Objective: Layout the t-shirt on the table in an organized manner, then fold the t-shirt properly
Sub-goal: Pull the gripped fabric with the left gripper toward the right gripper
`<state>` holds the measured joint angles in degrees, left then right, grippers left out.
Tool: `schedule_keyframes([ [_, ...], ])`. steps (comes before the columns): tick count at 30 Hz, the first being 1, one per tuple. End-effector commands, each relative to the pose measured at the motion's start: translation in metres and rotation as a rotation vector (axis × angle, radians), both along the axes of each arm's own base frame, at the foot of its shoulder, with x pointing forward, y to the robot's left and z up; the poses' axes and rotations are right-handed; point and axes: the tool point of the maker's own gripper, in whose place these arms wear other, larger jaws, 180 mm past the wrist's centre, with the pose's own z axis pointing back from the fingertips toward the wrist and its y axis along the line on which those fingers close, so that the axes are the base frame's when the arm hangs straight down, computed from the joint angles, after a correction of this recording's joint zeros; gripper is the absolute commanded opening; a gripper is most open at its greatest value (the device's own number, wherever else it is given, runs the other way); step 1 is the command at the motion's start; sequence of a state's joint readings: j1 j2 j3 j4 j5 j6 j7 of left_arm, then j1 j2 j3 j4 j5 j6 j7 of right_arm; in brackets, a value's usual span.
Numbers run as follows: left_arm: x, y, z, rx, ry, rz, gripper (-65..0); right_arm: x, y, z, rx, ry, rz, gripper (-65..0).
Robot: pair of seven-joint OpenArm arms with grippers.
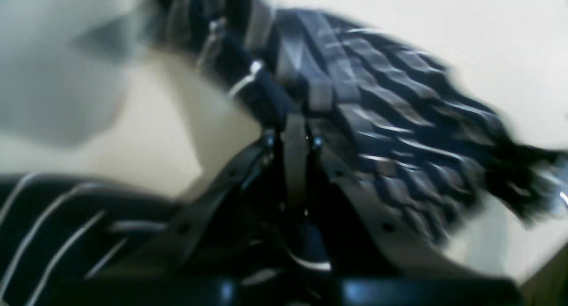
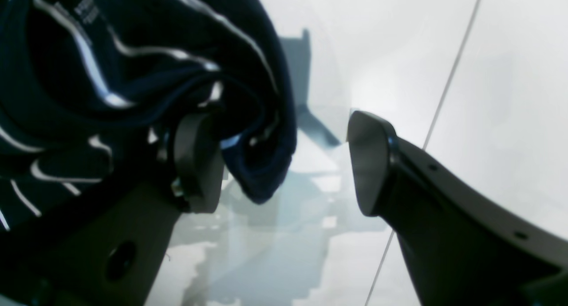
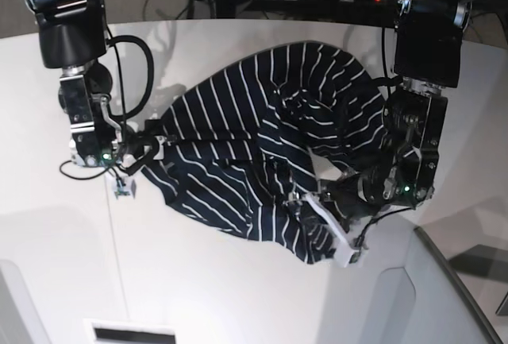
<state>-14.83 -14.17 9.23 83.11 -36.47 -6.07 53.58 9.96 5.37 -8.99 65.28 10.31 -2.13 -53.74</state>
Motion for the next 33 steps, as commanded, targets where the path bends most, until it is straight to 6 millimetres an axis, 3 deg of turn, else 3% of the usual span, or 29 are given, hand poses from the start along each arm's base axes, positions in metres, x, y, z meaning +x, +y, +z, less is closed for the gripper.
schedule_keyframes([
  [1,0.003,-0.004,0.016,-0.002,-0.041,-0.017,-65.0,0.001,0.001,0.001,0.010,0.001,-0.001,-24.5],
  [5,-0.029,-0.024,0.034,0.004,-0.060,-0.101,-65.0,0.003,-0.003,0.002,0.012,-0.003,-0.018,-24.5],
  [11,-0.070,-0.035,0.054,0.053,-0.094,-0.210,-65.0,0.009,-0.030,0.007,0.034,-0.022,-0.142,-24.5],
  [17,-0.117,-0.050,0.015,0.079,0.020,-0.314,-65.0,0.009,-0.039,0.009,0.040,-0.031,-0.178,-23.7],
  [20,-0.132,-0.042,-0.001,0.107,0.033,-0.303,-65.0,0.011,-0.038,0.013,0.040,-0.043,-0.173,-23.6],
  [23,-0.145,-0.027,-0.021,0.195,0.058,-0.286,-65.0,0.020,-0.037,0.035,0.037,-0.151,-0.089,-21.0],
  [27,-0.155,-0.009,-0.040,0.313,0.084,-0.276,-65.0,0.036,-0.019,0.078,0.051,-0.312,0.079,-19.1],
  [30,-0.160,-0.003,-0.045,0.335,0.095,-0.271,-65.0,0.053,0.005,0.092,0.069,-0.352,0.253,-19.2],
  [33,-0.162,-0.002,-0.046,0.339,0.101,-0.272,-65.0,0.076,0.023,0.093,0.083,-0.359,0.351,-19.5],
])
